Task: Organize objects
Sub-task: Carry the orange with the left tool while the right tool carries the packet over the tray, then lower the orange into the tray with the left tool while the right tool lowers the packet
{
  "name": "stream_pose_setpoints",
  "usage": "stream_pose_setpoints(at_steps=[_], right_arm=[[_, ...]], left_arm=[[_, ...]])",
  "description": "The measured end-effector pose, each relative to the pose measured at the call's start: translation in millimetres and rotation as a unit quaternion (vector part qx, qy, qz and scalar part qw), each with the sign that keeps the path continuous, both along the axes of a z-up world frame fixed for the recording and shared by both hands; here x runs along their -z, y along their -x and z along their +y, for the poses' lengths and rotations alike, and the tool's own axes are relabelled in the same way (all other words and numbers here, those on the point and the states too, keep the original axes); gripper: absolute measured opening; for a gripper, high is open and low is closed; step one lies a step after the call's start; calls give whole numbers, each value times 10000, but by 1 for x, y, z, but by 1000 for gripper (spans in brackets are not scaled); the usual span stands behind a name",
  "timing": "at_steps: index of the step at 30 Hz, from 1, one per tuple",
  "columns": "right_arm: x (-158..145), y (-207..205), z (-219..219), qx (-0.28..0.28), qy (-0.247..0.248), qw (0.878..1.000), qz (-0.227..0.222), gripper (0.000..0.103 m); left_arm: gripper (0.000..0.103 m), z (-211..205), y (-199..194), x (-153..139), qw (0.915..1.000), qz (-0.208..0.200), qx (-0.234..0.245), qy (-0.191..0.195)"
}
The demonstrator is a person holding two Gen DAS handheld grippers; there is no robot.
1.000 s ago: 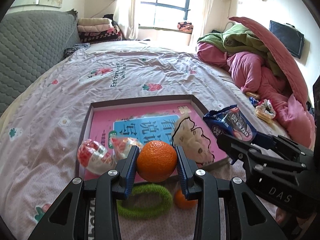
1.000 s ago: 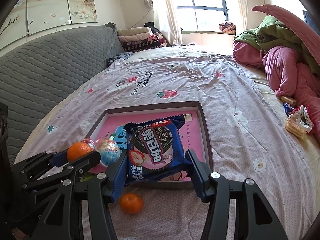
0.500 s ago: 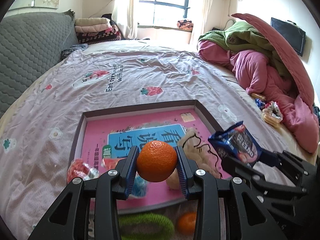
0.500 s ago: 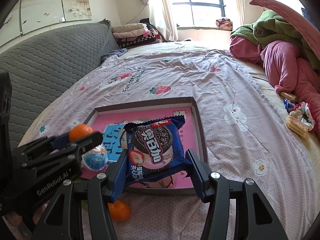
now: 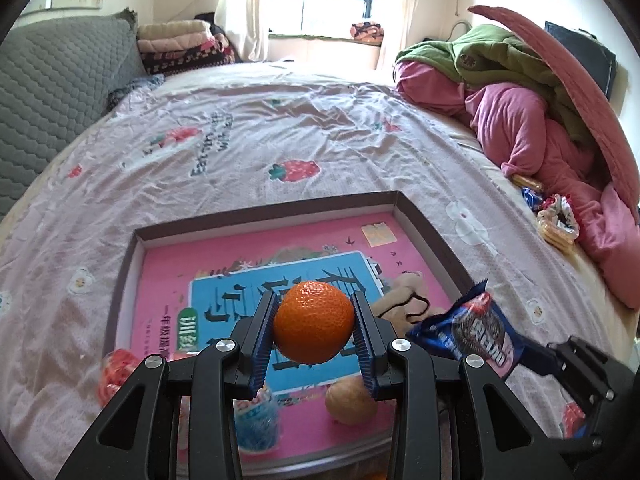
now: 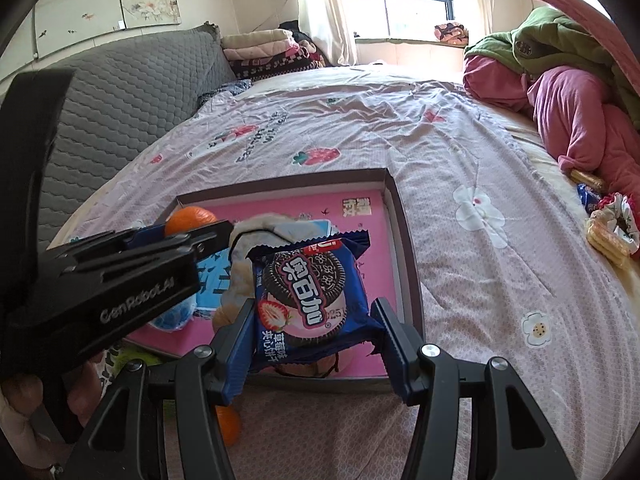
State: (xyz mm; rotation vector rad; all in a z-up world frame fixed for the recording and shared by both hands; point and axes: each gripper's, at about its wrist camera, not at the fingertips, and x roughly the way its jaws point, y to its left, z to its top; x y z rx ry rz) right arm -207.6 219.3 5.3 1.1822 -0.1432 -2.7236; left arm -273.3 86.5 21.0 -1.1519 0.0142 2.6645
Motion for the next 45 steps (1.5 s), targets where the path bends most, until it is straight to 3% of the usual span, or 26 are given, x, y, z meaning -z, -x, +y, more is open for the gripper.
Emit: stream_pose_setpoints(at_steps=[21, 39, 45], right_arm=[[24, 12, -3, -98, -12, 9994, -332, 56], [27, 12, -9, -57, -448, 9984, -345, 57], [26, 10, -10, 5, -528, 9979, -367, 57]], left_arm=[[38, 23, 41, 31, 9978, -465, 220, 408], [38, 22, 44, 46, 9951, -875, 227, 393], [46, 18, 39, 42, 9956, -854, 116, 371]])
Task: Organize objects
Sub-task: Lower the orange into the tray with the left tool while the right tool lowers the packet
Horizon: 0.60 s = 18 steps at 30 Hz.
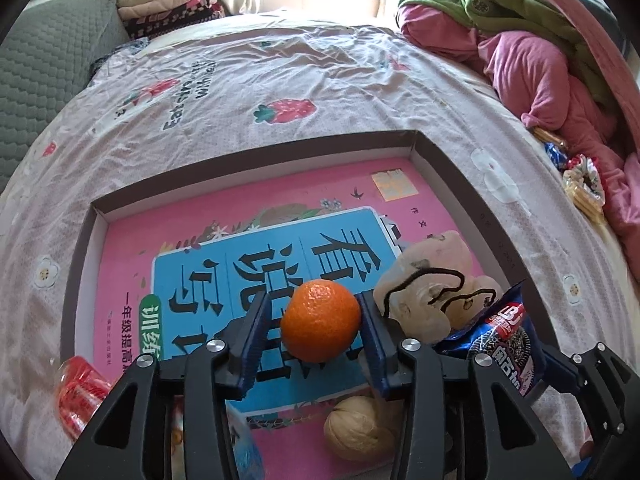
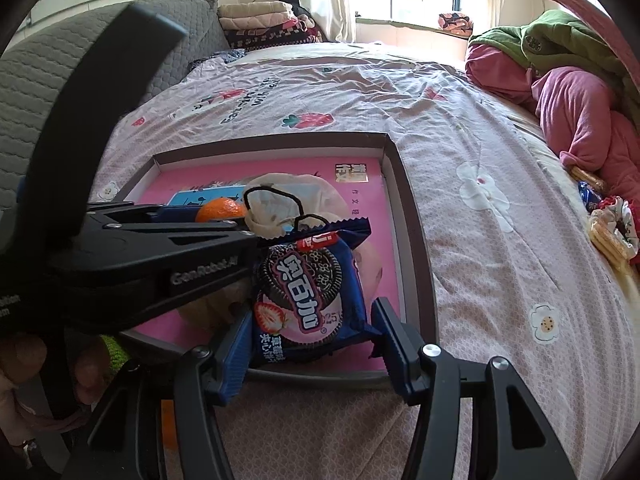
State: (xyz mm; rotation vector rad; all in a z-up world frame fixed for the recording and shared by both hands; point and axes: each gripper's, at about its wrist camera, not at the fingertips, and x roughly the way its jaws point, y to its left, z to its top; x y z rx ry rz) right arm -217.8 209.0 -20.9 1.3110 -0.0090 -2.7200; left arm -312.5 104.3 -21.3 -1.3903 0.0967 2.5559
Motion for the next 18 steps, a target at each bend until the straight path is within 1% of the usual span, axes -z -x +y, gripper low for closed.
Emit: stream_pose_setpoints(at_steps=[3, 9, 12, 18], right_arm=[[-1, -1, 1, 24, -3, 10000, -7, 57], [-3, -4, 0, 48, -14, 10000, 4, 58], [-5, -6, 2, 55, 62, 10000, 12, 59], [-8, -10, 9, 101, 292, 9995, 35, 61]], left_arm=[[51, -3, -3, -3, 10000, 17, -1, -22], [54, -7, -8, -8, 10000, 31, -10, -80], [59, -8, -9, -10, 9999, 51, -51, -88], [60, -10, -15, -16, 9998, 99, -109, -128]])
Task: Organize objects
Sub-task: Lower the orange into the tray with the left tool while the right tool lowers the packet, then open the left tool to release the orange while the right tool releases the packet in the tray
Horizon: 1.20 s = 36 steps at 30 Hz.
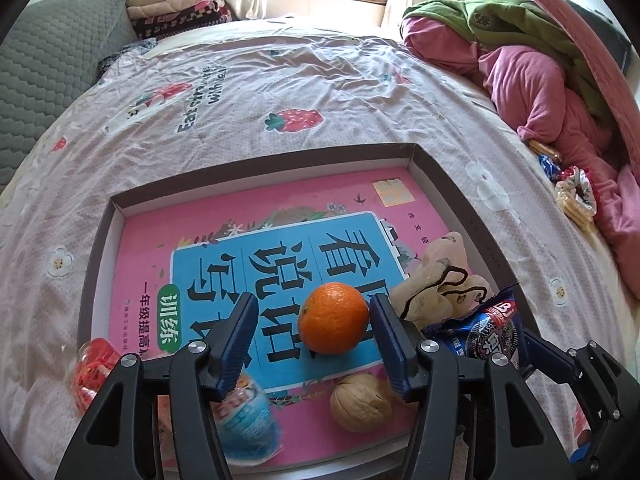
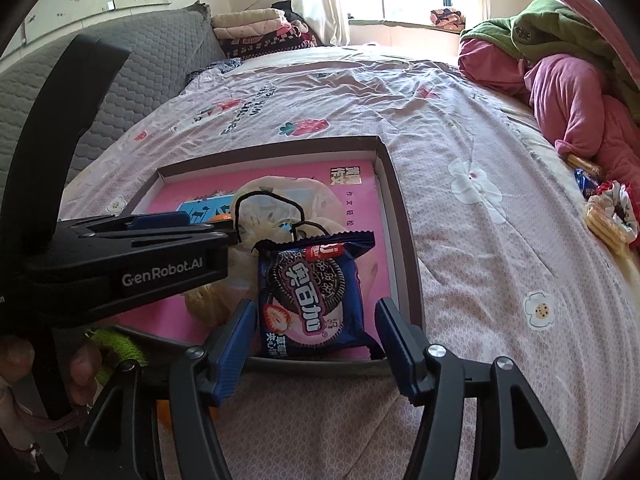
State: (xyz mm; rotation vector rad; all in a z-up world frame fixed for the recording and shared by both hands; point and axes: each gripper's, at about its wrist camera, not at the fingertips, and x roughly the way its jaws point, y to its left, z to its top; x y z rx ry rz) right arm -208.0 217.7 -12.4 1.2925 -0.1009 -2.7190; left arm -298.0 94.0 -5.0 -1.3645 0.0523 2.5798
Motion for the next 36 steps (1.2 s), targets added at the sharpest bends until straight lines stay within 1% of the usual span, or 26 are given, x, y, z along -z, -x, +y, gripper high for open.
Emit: stream_pose_setpoints(at_steps=[13, 18, 23, 32, 36], right_arm=[[-7, -10, 4, 34, 77, 10000, 23, 63], [-12, -15, 2, -16, 99, 9999, 26, 63], [-21, -21, 0, -47, 159, 9998, 129, 63], [-41, -36, -5, -62, 145, 9993, 343, 63], [-50, -44, -7, -60, 137, 9989, 450, 63]], left_arm=[[63, -6, -21, -22, 9997, 200, -48, -144], [64, -15, -33, -29, 9995, 231, -129, -195], [64, -24, -45, -36, 9993, 259, -186, -210], [66, -32, -69, -54, 9984, 431, -244, -275], [68, -36, -80, -64, 9977, 534, -251, -324]])
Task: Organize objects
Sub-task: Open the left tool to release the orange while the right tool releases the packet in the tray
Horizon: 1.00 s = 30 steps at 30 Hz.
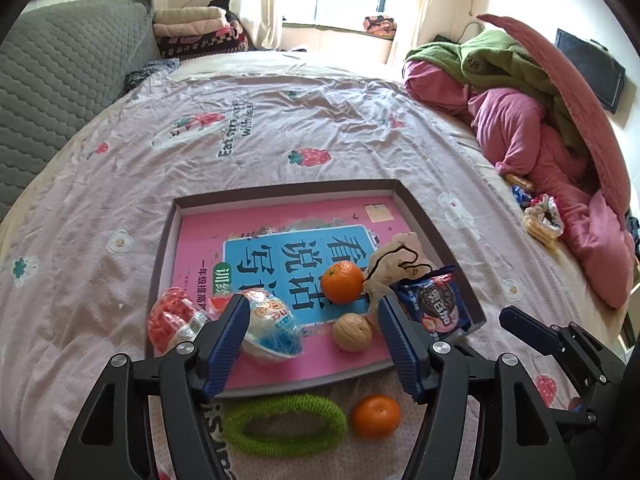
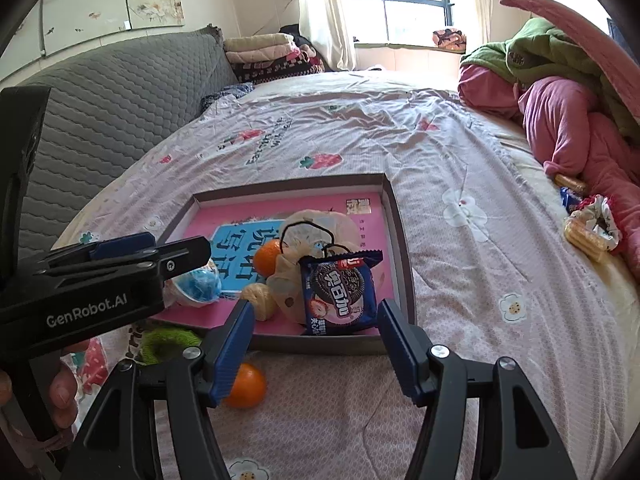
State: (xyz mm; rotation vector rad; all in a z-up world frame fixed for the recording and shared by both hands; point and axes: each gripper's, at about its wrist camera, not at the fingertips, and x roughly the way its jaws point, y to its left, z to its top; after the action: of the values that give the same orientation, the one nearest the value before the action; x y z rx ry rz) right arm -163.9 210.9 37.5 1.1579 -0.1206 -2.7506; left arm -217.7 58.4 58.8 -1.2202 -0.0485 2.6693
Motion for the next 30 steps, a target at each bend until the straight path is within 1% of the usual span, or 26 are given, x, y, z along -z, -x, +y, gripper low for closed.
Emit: stream_pose_setpoints(at_steps=[6, 11, 16, 24, 30], right_arm=[[-15, -15, -2, -49, -9, 9997, 247, 64], [-27, -27, -3, -75, -9, 9991, 415, 67], [-37, -39, -4, -32, -135, 9982, 579, 69], [-47, -51, -6, -39, -166, 9970, 753, 71], [-54, -59, -12, -128, -247, 9958, 871, 71]], left_arm=[[70, -8, -16, -12, 9999, 105, -26, -117], [71, -14, -29, -19, 9997, 177, -68, -166], [72, -23, -42, -23, 9994, 235, -105, -214], [72, -34, -65, -28, 9990, 416, -159, -99], [72, -45, -73, -25, 9989, 383, -235, -147]])
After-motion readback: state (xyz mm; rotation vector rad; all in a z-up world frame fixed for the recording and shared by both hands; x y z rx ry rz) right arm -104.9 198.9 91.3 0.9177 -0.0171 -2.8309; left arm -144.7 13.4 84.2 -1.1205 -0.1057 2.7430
